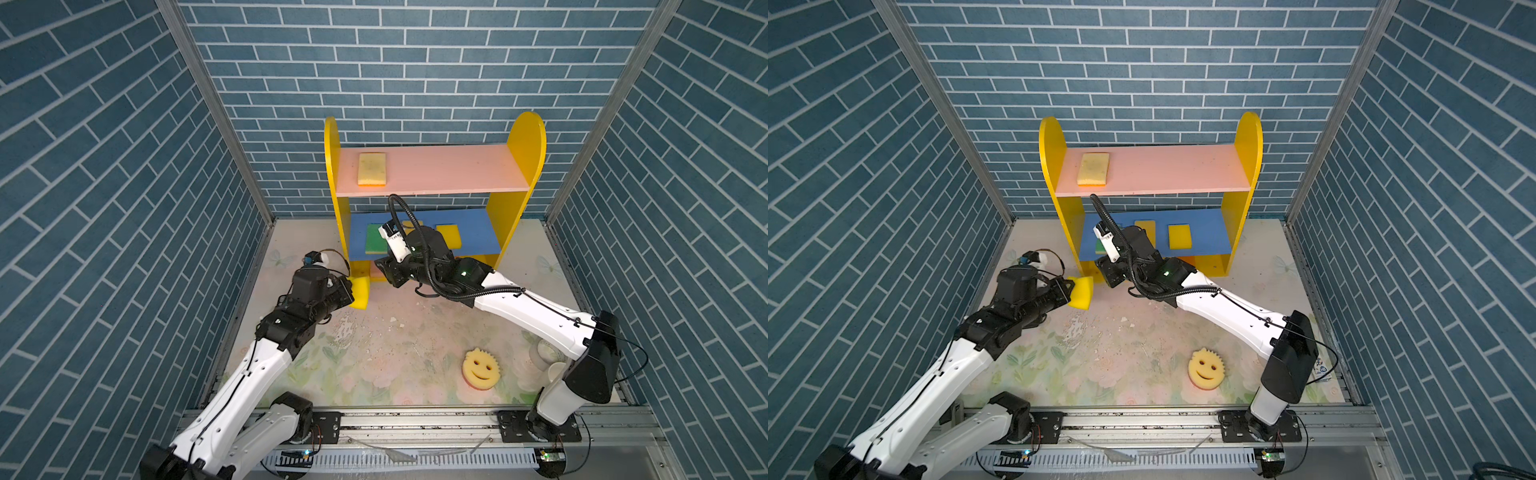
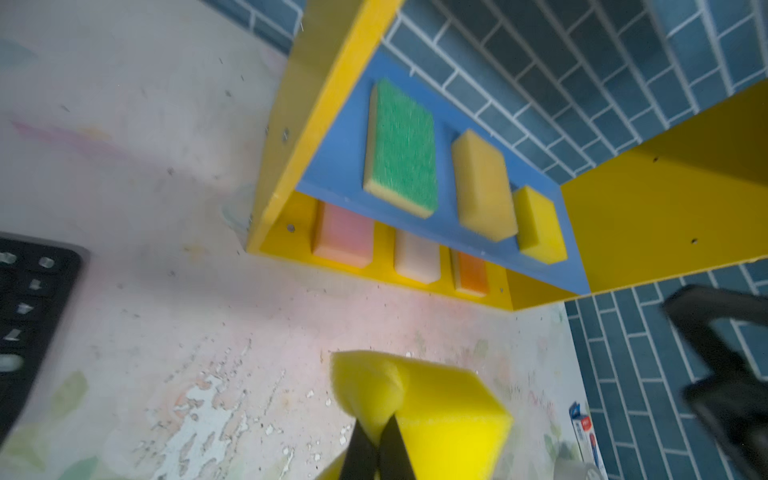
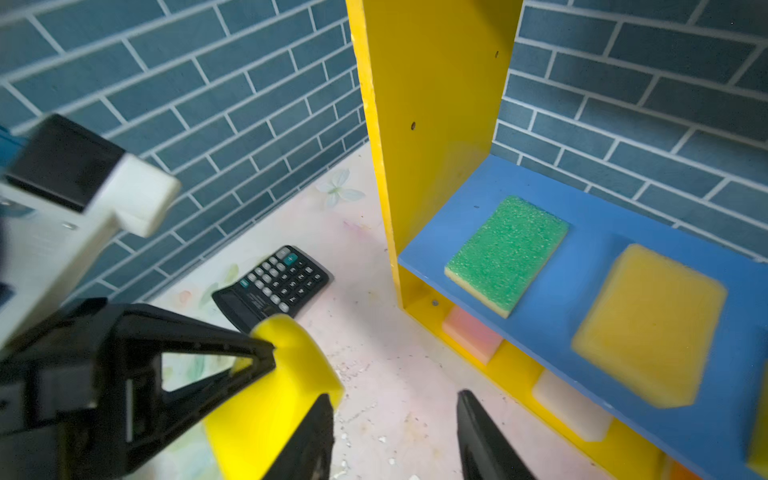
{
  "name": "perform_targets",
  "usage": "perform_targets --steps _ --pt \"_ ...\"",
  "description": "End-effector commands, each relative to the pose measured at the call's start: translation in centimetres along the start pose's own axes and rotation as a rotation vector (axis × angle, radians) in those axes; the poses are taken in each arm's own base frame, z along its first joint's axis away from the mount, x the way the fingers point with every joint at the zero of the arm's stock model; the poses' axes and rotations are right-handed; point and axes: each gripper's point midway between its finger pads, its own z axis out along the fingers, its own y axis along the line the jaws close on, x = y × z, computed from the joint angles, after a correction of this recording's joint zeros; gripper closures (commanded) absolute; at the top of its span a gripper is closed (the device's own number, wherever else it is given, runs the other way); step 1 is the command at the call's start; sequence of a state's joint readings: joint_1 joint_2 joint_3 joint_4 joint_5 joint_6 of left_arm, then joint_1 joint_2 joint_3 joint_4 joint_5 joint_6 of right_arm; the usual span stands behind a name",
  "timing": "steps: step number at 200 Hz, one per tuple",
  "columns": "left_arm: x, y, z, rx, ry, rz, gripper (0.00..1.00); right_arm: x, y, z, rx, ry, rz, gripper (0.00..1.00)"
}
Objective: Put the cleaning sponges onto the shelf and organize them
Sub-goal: 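Grasp and lift the bright yellow sponge with the left gripper, then hand the bright yellow sponge from the left gripper to the right gripper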
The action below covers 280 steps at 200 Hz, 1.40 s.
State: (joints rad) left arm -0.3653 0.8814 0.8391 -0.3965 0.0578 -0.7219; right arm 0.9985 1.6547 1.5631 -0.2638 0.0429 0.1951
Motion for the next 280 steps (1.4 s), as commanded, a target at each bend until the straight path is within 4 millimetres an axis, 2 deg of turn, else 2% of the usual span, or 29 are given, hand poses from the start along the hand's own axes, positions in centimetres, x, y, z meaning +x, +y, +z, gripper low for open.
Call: perform_targets --steps 1,20,47,90,118,140,159,220,252,264,280 --pt "-1.5 2.1 -2.2 -0.095 -0.073 0.028 1.0 -1.4 1.7 -0.8 -0.102 -0.075 0.045 0.46" --pt "-2.2 2.8 -3.5 -0.116 -0.107 0.026 1.0 -1.4 3.6 -0.4 -0.194 -0.065 0.071 0.46" --pt "-3.7 3.3 -4.7 -0.149 -0.148 0.046 1.0 -0.6 6.0 0.6 -0.24 -0.064 0.066 0.45" --pt "-4.8 2.2 -4.2 -0.125 -0.136 0.061 1.0 0.0 10.0 1.3 -0.358 -0.061 0.055 0.42" --pt "-5.7 1.3 -4.5 -0.086 -0.163 0.046 1.0 1.1 11.5 2.2 -0.398 -0.023 0.044 0.41" --pt "-6.4 0.7 -5.1 -0.055 -0.2 0.03 1.0 2.0 12.0 3.0 -0.419 0.014 0.054 0.41" --pt "-6.1 0.1 -5.1 -0.018 -0.194 0.0 1.0 2.3 12.1 3.5 -0.424 0.02 0.067 0.4" --pt "-4.8 0.1 -5.0 0.027 -0.163 -0.04 1.0 0.0 12.5 3.5 -0.469 -0.068 0.108 0.37" --pt "-4.4 0.3 -5.2 0.031 -0.165 -0.047 1.0 -1.4 12.0 3.3 -0.531 -0.118 0.205 0.36" --pt "-4.4 0.3 -5.3 0.036 -0.165 -0.047 1.0 -1.8 11.7 3.5 -0.551 -0.122 0.25 0.39" --pt "-4.3 0.3 -5.3 0.042 -0.166 -0.049 1.0 -2.0 11.1 3.8 -0.563 -0.127 0.301 0.51"
